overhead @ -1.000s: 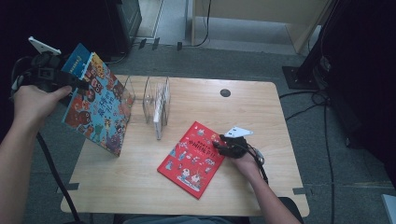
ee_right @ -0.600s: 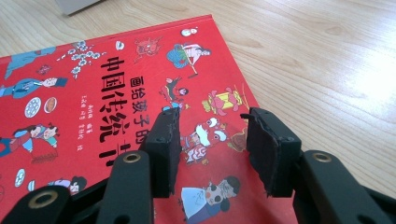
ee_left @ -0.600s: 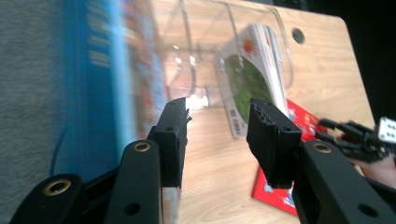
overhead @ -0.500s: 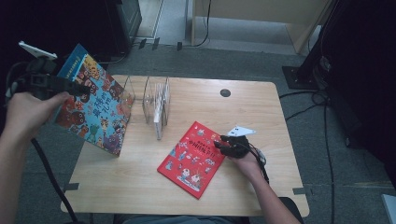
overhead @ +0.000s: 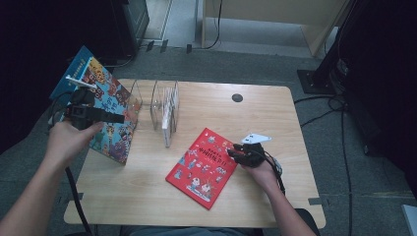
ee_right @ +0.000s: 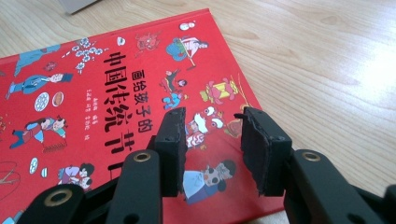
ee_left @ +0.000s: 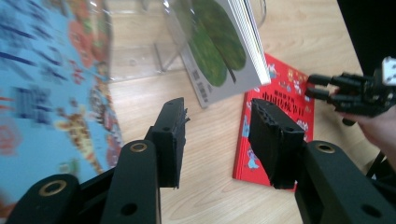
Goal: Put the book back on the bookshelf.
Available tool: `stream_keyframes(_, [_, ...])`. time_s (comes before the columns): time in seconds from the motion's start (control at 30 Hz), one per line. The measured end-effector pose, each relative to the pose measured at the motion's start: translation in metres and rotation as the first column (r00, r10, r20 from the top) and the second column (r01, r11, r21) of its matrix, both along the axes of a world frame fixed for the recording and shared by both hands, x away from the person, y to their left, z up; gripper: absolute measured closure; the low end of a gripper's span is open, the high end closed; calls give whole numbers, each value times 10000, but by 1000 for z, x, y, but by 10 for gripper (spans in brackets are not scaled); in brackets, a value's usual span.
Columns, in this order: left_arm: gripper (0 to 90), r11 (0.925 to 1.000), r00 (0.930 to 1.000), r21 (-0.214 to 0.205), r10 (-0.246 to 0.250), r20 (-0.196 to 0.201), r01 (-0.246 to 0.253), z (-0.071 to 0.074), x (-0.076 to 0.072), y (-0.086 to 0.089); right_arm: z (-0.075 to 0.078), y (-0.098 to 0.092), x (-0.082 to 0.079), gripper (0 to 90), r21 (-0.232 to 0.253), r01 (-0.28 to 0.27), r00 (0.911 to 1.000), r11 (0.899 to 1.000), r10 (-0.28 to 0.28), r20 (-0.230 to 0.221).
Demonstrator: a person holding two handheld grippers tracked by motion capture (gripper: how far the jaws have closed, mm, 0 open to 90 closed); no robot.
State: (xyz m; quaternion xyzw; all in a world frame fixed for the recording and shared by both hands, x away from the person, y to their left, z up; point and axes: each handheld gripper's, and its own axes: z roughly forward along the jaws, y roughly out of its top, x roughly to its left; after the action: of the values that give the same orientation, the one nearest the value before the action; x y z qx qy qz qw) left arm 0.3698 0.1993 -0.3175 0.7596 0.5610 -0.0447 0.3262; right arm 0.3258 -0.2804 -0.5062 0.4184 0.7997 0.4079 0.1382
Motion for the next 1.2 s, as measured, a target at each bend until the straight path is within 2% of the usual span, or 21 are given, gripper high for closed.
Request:
stream_keyframes(0.1, [563, 9999, 9999, 11, -147, 43, 147, -9, -2, -11, 0, -2, -1, 616, -19, 26, 9999, 10000, -26, -114])
stream_keyframes(0.33, [565, 9975, 9978, -248, -653, 119, 656, -29, -6, -34, 0, -7, -4, 648, 10, 99, 9993, 10000, -98, -368])
stream_keyframes(0.43, [570, 9955, 9957, -183, -929, 44, 929, -40, -6, -44, 0, -11, -6, 668, 48, 190, 9993, 9998, -188, -331])
stream_keyframes(0.57, [570, 9925, 9932, -360, -1166, 34, 1166, -52, -6, -56, 0, -14, -10, 690, 16, 253, 9992, 9997, -252, -321])
stream_keyframes(0.7, [569, 9875, 9874, -21, -1576, -112, 1576, -64, -4, -69, -1, -18, -13, 713, -38, 272, 9992, 9996, -273, -287])
stream_keyframes(0.87, [599, 9862, 9862, 20, -1658, 18, 1658, -77, -6, -76, -1, -21, -18, 754, 0, 349, 9985, 9994, -349, -422])
stream_keyframes(1.0, [632, 9856, 9856, -134, -1689, -114, 1688, -90, -9, -83, -1, -23, -22, 778, -56, 377, 9985, 9993, -379, -383])
stream_keyframes(1.1, [675, 9854, 9854, 5, -1700, 32, 1700, -98, -12, -88, -2, -24, -24, 795, -63, 397, 9984, 9992, -399, -412])
stream_keyframes(1.2, [723, 9802, 9802, -10, -1981, -77, 1981, -106, -14, -94, -3, -25, -27, 812, -36, 398, 9983, 9992, -399, -426])
